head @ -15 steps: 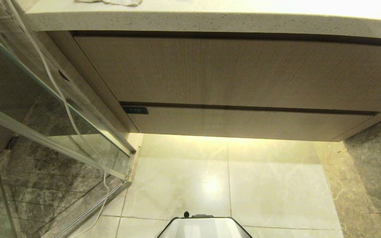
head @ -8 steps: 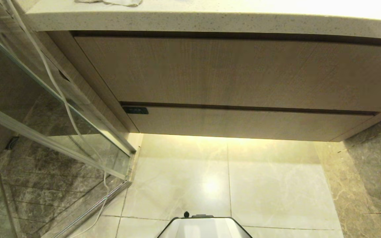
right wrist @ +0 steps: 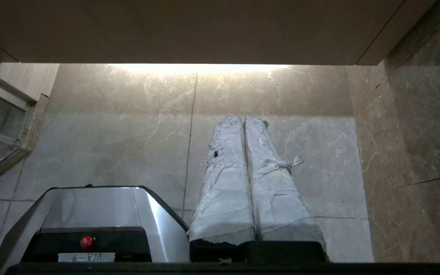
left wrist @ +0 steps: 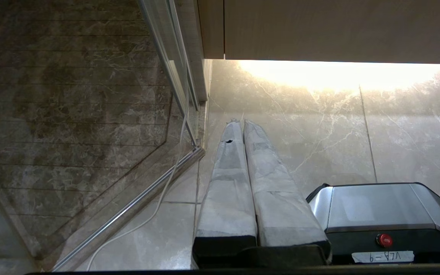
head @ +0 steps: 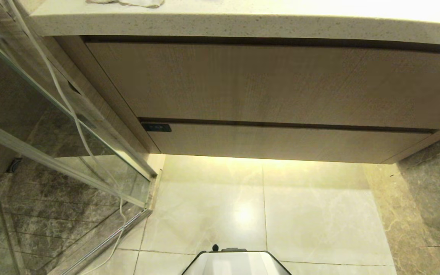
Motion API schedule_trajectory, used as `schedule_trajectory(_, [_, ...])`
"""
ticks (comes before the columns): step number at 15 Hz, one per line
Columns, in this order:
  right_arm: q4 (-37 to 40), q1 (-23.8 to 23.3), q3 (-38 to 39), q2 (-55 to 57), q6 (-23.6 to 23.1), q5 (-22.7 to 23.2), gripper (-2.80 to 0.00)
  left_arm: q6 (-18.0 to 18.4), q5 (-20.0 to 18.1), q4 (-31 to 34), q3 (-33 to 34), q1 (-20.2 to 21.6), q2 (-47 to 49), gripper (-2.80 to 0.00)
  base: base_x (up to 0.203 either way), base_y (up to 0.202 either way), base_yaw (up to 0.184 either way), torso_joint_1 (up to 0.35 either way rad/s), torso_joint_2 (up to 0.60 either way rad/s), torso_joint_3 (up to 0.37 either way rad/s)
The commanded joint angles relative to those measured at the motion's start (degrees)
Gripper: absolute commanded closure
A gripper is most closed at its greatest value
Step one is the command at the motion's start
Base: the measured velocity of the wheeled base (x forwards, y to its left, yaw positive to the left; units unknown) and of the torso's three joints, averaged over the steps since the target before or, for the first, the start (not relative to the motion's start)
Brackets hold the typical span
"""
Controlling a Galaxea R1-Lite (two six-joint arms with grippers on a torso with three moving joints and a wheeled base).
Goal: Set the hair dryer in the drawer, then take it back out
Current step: Pull open the drawer
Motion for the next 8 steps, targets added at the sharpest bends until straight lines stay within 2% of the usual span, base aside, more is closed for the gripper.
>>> schedule_trajectory(1, [-0.04, 0.01, 0.09, 0.05, 1.96, -1.12, 0.0, -0.02, 0.0, -0.01, 0.09, 0.0, 0.0, 0.0, 0.0, 0.0, 0.0, 0.0, 0.0, 0.0])
schedule_trajectory(8, [-0.1, 0.01, 0.09, 0.03, 2.05, -1.04, 0.0, -0.02, 0.0, -0.01, 0.09, 0.0, 0.0, 0.0, 0.0, 0.0, 0.0, 0.0, 0.0, 0.0])
